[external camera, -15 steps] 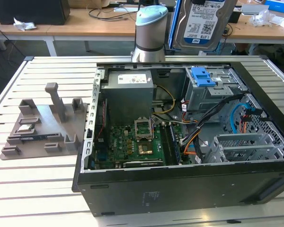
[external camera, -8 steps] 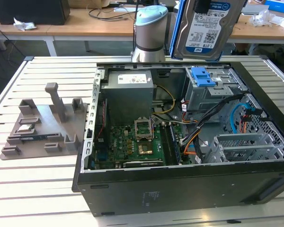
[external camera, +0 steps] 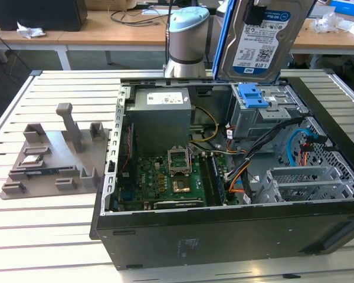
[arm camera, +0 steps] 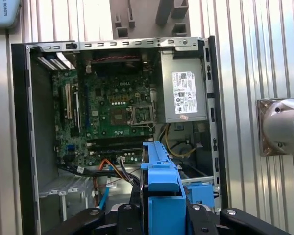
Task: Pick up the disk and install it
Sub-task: 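Pick up the disk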
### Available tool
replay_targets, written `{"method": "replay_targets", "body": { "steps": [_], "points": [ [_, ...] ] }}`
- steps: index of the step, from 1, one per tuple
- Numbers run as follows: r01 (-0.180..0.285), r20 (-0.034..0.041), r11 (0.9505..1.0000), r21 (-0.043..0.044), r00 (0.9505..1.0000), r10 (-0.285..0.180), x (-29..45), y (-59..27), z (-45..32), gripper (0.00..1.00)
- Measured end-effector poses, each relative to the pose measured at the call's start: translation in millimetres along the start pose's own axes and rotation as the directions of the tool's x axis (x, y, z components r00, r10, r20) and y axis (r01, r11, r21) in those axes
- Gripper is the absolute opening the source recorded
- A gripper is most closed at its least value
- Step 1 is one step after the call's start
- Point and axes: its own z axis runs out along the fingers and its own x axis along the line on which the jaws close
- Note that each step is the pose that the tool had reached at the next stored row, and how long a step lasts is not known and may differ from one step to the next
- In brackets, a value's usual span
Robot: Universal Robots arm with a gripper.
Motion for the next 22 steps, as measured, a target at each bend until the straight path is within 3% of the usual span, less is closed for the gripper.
{"method": "replay_targets", "body": {
  "steps": [7,16,22],
  "points": [
    [0.000,0.0000,1.0000,0.0000,1.0000,0.000,14.6,-1.0,2.8,0.37],
    [0.000,-0.0001,1.0000,0.0000,1.0000,0.000,28.0,-2.1,5.4,0.37],
    [0.000,-0.0002,1.0000,0.0000,1.0000,0.000,46.6,-3.4,6.4,0.37]
  ]
}}
